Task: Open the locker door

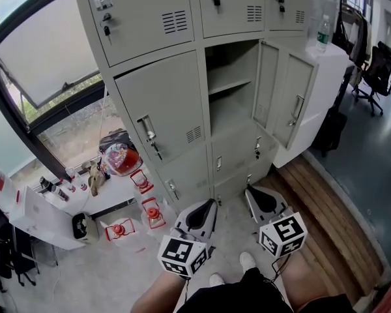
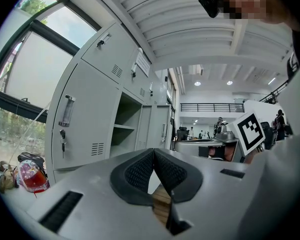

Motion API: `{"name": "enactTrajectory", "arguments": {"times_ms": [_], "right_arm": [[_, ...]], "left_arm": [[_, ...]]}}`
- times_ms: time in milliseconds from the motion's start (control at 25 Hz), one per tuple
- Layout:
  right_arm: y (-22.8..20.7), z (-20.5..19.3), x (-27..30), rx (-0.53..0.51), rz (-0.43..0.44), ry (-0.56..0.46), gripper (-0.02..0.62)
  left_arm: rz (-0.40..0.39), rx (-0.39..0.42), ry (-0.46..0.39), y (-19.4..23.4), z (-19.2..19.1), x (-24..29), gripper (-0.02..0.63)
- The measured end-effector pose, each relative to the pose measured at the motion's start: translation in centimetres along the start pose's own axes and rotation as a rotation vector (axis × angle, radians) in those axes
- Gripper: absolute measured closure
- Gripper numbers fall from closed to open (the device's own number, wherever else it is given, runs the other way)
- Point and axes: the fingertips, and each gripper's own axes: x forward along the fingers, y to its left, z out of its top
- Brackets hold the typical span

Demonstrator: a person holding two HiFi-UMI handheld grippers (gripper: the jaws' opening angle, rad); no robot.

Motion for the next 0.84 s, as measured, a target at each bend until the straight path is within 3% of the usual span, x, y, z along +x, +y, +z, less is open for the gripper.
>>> {"name": "enactTrajectory", "arguments": {"times_ms": [840], "right_arm": [[-0.3,-0.2,-1.3,0.006,0.006,-0.002,0.541]], "left_arm": [[-0.011,0.015,0.008,-1.7,-0.1,0.1,0.589]]}}
